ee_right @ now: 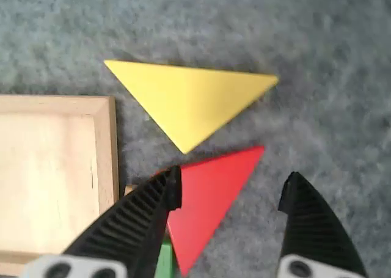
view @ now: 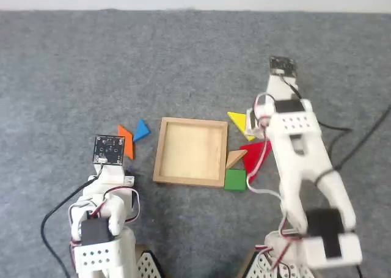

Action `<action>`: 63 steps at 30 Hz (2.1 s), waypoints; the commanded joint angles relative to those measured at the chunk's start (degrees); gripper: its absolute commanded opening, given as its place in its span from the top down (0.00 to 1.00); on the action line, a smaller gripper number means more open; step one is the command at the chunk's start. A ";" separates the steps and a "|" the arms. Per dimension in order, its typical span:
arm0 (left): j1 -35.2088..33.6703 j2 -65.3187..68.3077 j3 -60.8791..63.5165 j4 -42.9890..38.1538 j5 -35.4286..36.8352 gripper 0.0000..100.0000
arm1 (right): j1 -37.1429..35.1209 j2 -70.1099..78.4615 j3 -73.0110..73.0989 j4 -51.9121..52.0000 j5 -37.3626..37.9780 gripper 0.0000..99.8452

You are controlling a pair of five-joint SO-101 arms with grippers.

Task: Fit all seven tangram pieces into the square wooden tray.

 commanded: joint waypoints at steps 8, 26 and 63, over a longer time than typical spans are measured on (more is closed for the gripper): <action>0.09 -0.79 -0.75 0.18 -0.26 0.91 | -2.59 14.02 -13.10 -3.30 37.71 0.73; 0.09 -0.79 -0.75 0.18 -0.26 0.91 | -4.18 16.22 -4.92 -7.96 58.29 0.54; 0.09 -0.79 -0.75 0.18 -0.26 0.91 | -0.22 32.40 -26.99 10.51 73.67 0.75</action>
